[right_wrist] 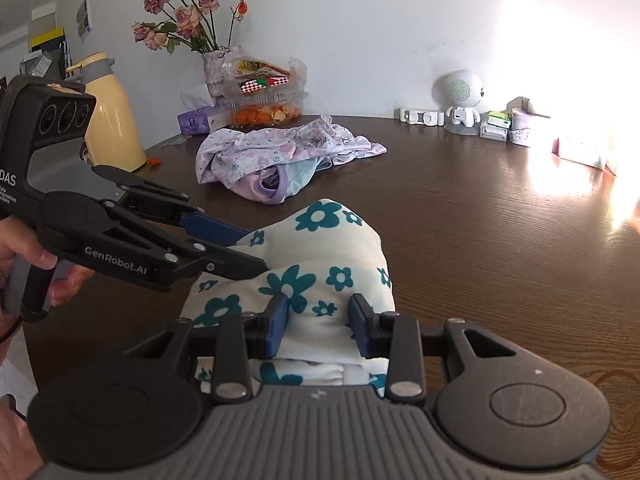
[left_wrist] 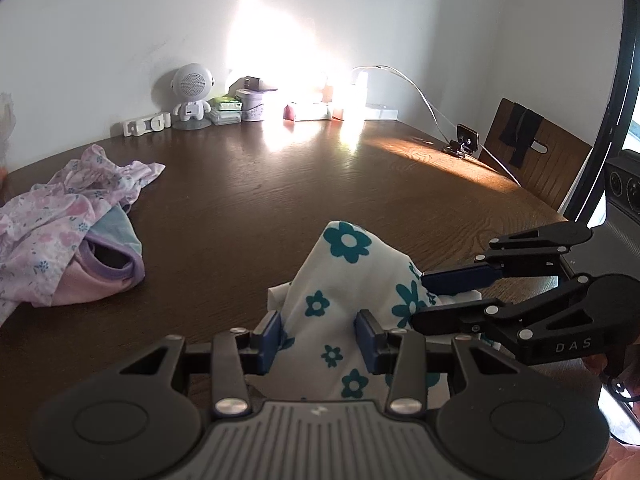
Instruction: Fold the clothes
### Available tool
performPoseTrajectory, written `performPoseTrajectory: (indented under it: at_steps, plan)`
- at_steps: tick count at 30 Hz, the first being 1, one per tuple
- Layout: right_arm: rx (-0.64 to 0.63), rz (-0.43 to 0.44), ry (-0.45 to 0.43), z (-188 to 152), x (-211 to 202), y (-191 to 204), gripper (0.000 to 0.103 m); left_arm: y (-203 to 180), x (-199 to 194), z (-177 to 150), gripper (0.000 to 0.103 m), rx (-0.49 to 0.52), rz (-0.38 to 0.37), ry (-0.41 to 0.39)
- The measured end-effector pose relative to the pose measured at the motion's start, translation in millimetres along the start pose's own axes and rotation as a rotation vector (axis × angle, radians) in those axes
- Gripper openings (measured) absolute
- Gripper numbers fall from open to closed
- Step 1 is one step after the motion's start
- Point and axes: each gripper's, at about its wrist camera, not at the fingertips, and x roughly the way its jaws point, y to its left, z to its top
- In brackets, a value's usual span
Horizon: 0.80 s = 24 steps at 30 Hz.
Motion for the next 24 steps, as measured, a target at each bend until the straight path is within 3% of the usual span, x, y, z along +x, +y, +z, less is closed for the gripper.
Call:
performPoseTrajectory:
  at_steps: [6, 12, 16, 20, 24]
  plan:
    - [0.001, 0.003, -0.001, 4.7, -2.4, 0.4, 0.036, -5.2, -10.0, 4.2, 0.041, 0.009, 0.032, -0.021]
    - [0.084, 0.036, -0.129, 44.0, -23.7, -11.8, 0.035, -21.2, -41.6, 13.7, 0.039, 0.060, 0.063, -0.112]
    - [0.096, 0.036, -0.070, 62.6, 8.4, -15.6, 0.014, -45.8, -28.2, 6.5, 0.038, 0.160, 0.028, -0.041]
    - [0.095, -0.006, 0.025, 55.0, 43.2, -15.5, 0.012, -50.0, -11.4, -3.2, 0.036, 0.159, 0.038, 0.001]
    - [0.033, -0.058, 0.029, 37.3, 54.2, -4.6, 0.011, -48.5, -6.5, -5.6, 0.036, 0.155, 0.038, 0.013]
